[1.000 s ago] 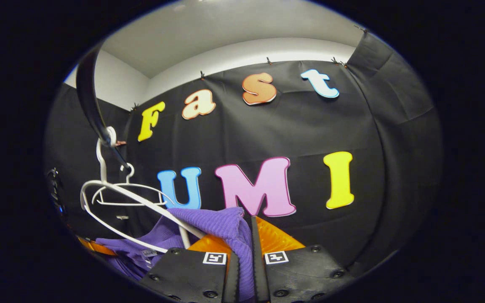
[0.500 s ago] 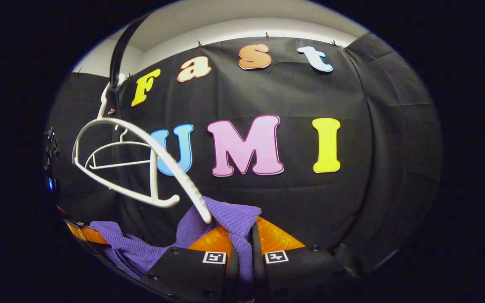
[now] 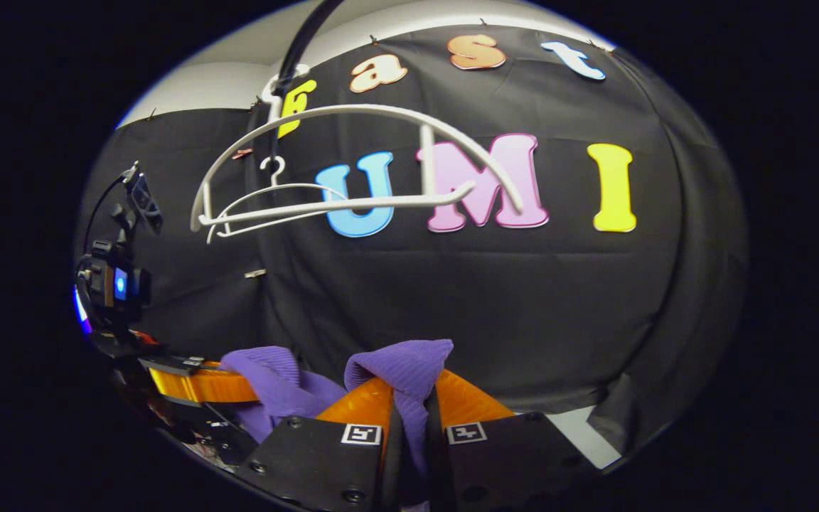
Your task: Grasp the clothes on the hanger with both hands and then place them into the laundry hamper below.
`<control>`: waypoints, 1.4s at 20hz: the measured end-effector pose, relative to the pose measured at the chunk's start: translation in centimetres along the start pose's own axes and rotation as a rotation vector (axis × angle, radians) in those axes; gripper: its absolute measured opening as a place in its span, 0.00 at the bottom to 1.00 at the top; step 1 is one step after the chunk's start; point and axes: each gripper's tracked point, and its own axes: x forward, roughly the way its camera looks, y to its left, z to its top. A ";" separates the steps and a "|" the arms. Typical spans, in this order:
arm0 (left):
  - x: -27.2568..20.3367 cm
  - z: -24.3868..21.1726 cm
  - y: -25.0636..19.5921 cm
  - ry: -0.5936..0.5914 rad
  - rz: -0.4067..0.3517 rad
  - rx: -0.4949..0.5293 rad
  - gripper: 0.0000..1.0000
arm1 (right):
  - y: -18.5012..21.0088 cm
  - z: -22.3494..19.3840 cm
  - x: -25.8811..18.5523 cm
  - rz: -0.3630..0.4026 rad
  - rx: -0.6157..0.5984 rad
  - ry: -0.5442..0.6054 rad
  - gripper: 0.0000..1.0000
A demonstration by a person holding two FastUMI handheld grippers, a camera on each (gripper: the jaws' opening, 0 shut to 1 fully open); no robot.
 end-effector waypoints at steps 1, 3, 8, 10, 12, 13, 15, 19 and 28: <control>-0.1 -0.4 0.1 0.009 0.005 -0.002 0.10 | 1.0 -0.7 -0.1 0.025 -0.011 0.021 0.19; -0.2 -1.3 0.5 0.033 0.019 -0.003 0.10 | 3.0 -2.0 -0.3 0.074 -0.006 0.057 0.19; -0.2 -6.3 1.8 0.173 0.080 -0.062 0.10 | 5.3 -7.7 -0.6 0.115 0.005 0.249 0.19; 0.3 -9.4 2.1 0.278 0.101 -0.100 0.10 | 5.1 -10.7 -0.5 0.100 0.013 0.361 0.19; 0.8 -11.8 2.2 0.361 0.109 -0.159 0.10 | 5.0 -12.8 -0.4 0.089 0.022 0.441 0.19; 1.2 -12.7 2.1 0.397 0.116 -0.193 0.10 | 4.9 -13.8 -0.7 0.082 0.027 0.473 0.19; 1.7 -13.7 2.1 0.450 0.136 -0.271 0.10 | 4.6 -15.1 -1.2 0.065 0.042 0.520 0.19; 0.8 -13.2 1.7 0.524 0.169 -0.390 0.10 | 4.8 -18.0 -1.7 0.047 0.067 0.625 0.19; 0.4 -12.7 1.5 0.593 0.181 -0.417 0.10 | 4.9 -20.0 -2.1 0.047 0.054 0.714 0.19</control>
